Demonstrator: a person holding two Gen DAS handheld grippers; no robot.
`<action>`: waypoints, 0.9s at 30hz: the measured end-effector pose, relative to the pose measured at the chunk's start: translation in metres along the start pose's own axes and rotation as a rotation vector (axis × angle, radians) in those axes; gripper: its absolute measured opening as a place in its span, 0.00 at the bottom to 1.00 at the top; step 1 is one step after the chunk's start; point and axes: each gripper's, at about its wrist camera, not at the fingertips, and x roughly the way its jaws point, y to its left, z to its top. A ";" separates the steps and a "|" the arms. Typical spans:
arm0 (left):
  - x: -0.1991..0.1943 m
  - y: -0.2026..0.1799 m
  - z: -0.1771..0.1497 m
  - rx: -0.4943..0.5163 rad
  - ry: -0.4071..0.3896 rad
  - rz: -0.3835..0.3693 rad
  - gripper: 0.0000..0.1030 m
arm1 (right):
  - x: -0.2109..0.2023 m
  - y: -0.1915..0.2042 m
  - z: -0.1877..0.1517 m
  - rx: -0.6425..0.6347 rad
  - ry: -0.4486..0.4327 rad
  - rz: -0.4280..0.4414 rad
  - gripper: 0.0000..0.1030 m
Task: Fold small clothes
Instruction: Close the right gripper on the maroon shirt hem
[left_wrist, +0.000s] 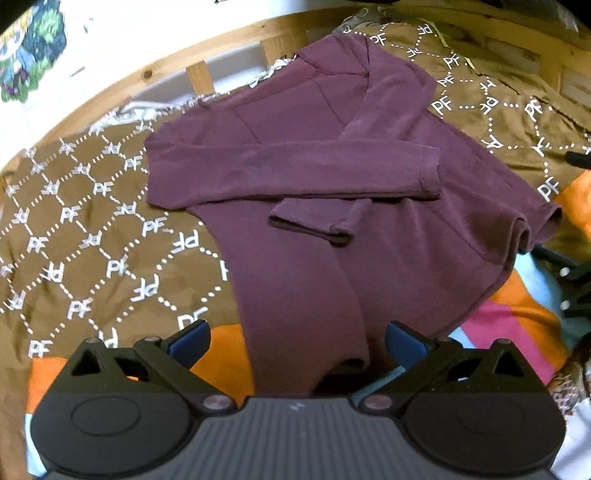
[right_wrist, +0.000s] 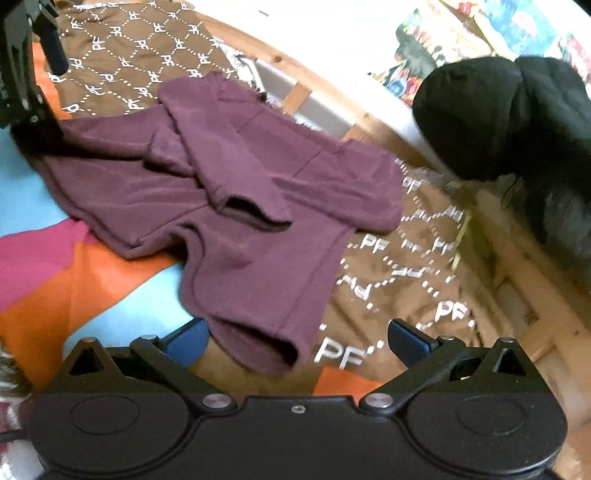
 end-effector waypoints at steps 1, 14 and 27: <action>0.000 0.000 0.001 -0.008 0.005 -0.010 1.00 | 0.001 0.002 0.001 -0.013 -0.014 -0.004 0.99; -0.004 -0.009 0.009 0.009 0.002 -0.042 1.00 | 0.009 0.004 0.000 -0.043 -0.040 0.023 0.88; -0.002 -0.016 0.022 0.003 -0.009 -0.078 1.00 | 0.006 0.008 0.001 -0.048 -0.033 0.065 0.42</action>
